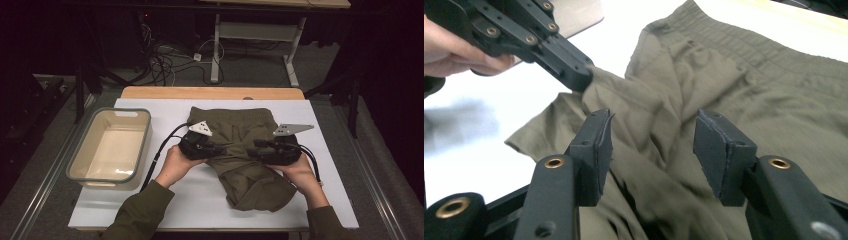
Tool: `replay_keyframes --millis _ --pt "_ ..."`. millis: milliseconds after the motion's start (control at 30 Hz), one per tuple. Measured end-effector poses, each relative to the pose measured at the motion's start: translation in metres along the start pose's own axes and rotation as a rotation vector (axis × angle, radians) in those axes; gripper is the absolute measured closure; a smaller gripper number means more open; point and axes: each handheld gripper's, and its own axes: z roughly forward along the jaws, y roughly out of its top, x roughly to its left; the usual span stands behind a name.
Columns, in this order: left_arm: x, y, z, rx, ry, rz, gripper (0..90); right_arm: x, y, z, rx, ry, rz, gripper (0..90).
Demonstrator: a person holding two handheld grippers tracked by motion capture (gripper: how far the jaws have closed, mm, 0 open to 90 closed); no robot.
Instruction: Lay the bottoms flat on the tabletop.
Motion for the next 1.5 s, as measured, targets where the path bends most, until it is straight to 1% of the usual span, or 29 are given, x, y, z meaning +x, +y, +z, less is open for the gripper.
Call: replay_keyframes --millis 67,167,400,467,567,733,767,867,1033,1233,1367,1500 --pt "0.000 0.000 0.000 0.002 0.001 0.002 86.7 0.001 0.002 0.005 0.001 0.002 -0.006 51.1" --pt "0.001 -0.001 0.000 0.002 0.000 0.002 86.7 0.003 -0.003 0.009 0.028 0.006 -0.015 51.4" --pt "0.002 -0.003 0.003 0.007 0.001 -0.004 86.5 0.002 -0.012 0.013 0.062 0.014 -0.020 54.7" --pt "0.002 -0.003 0.003 0.008 0.000 -0.006 86.5 0.002 -0.014 0.014 0.072 0.020 -0.021 58.3" --pt "0.002 -0.003 0.004 0.010 -0.001 -0.006 86.5 0.002 -0.016 0.015 0.083 0.008 -0.029 65.8" --pt "0.002 -0.004 0.004 0.011 -0.001 -0.006 86.5 0.001 -0.016 0.015 0.084 0.011 -0.035 78.5" --pt "0.002 -0.004 0.004 0.011 -0.001 -0.007 86.5 0.001 -0.017 0.015 0.082 0.018 -0.032 82.9" --pt "0.002 -0.004 0.004 0.012 0.000 -0.005 86.6 0.000 -0.017 0.014 0.076 0.021 -0.036 87.4" --pt "0.002 -0.004 0.003 0.011 0.000 -0.008 86.6 -0.001 -0.016 0.010 0.060 0.009 -0.030 87.9" --pt "0.003 -0.005 0.002 0.009 -0.001 -0.013 86.7 -0.007 -0.019 0.002 0.034 -0.009 -0.016 87.8" --pt "0.004 -0.005 0.003 0.015 0.003 -0.013 86.7 -0.010 -0.021 0.001 0.029 -0.018 -0.003 87.8" --pt "0.005 -0.006 0.002 0.020 0.009 -0.013 86.8 -0.012 -0.023 -0.004 0.020 -0.029 -0.004 87.7"
